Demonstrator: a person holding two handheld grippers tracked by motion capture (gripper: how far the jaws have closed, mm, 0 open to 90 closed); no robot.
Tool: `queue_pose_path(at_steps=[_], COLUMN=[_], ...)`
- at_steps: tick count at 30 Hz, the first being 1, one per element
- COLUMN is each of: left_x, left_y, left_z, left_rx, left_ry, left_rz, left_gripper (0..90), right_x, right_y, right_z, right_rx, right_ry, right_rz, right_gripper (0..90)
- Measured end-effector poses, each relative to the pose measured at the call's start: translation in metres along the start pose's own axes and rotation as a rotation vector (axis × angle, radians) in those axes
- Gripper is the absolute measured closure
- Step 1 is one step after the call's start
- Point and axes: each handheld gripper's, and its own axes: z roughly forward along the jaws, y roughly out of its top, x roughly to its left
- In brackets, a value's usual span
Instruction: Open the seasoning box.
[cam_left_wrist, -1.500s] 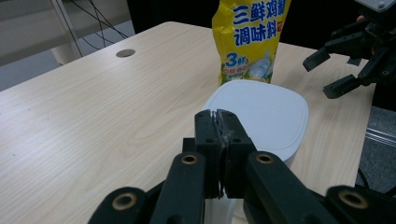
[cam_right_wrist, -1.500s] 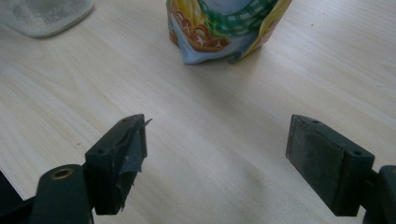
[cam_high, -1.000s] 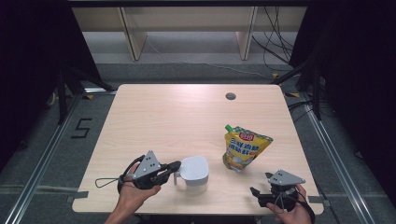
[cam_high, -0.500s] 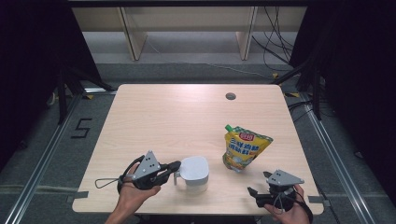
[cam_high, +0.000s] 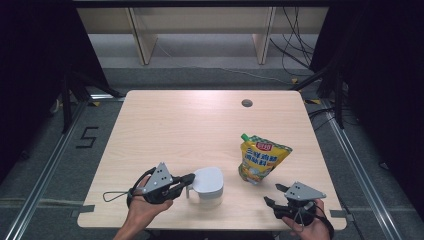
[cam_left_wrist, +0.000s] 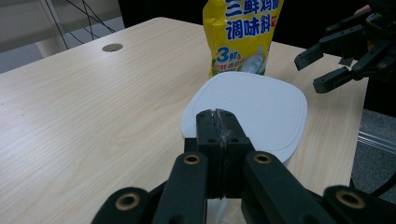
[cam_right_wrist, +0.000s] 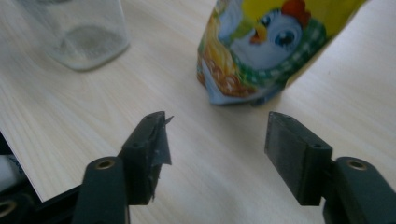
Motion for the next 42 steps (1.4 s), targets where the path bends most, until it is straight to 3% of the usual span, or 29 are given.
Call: queue_pose_path(at_steps=[3, 4, 5, 6, 12, 17, 29, 34, 35, 39, 42], left_x=[0.000, 0.000, -0.001, 0.000, -0.001, -0.002, -0.003, -0.003, -0.003, -0.002, -0.001], left_y=[-0.001, -0.001, -0.002, -0.002, -0.002, -0.003, -0.004, -0.004, -0.004, -0.005, -0.006], left_z=[0.000, 0.000, 0.000, 0.000, -0.001, -0.002, -0.002, -0.002, -0.002, -0.003, -0.004], left_rx=[-0.008, -0.009, -0.014, -0.015, -0.014, -0.013, -0.017, -0.018, -0.017, -0.014, -0.015], left_ry=[-0.003, -0.009, 0.001, 0.002, 0.011, 0.015, 0.016, 0.017, 0.016, 0.018, 0.015], left_rz=[-0.009, -0.002, -0.011, -0.010, -0.007, 0.001, 0.003, -0.001, -0.001, 0.007, 0.009], left_gripper=[88.7, 88.7, 88.8, 88.8, 88.9, 88.9, 89.1, 89.1, 89.1, 89.2, 89.2], right_x=[0.004, 0.004, 0.008, 0.009, 0.024, 0.032, 0.043, 0.044, 0.042, 0.043, 0.045], right_y=[0.004, 0.007, 0.009, 0.013, 0.024, 0.038, 0.053, 0.056, 0.057, 0.059, 0.060], right_z=[-0.002, -0.002, -0.002, -0.001, 0.004, 0.015, 0.031, 0.033, 0.033, 0.035, 0.036], right_rx=[-0.034, -0.062, -0.083, -0.119, -0.157, -0.198, -0.207, -0.218, -0.208, -0.221, -0.220], right_ry=[0.012, 0.010, 0.020, 0.028, 0.086, 0.130, 0.175, 0.163, 0.177, 0.178, 0.187], right_rz=[0.008, -0.015, 0.012, -0.006, -0.021, -0.063, -0.114, -0.102, -0.117, -0.095, -0.107], right_gripper=[50.0, 54.1, 56.0, 58.6, 67.2, 77.0, 84.4, 85.6, 85.9, 86.7, 87.0])
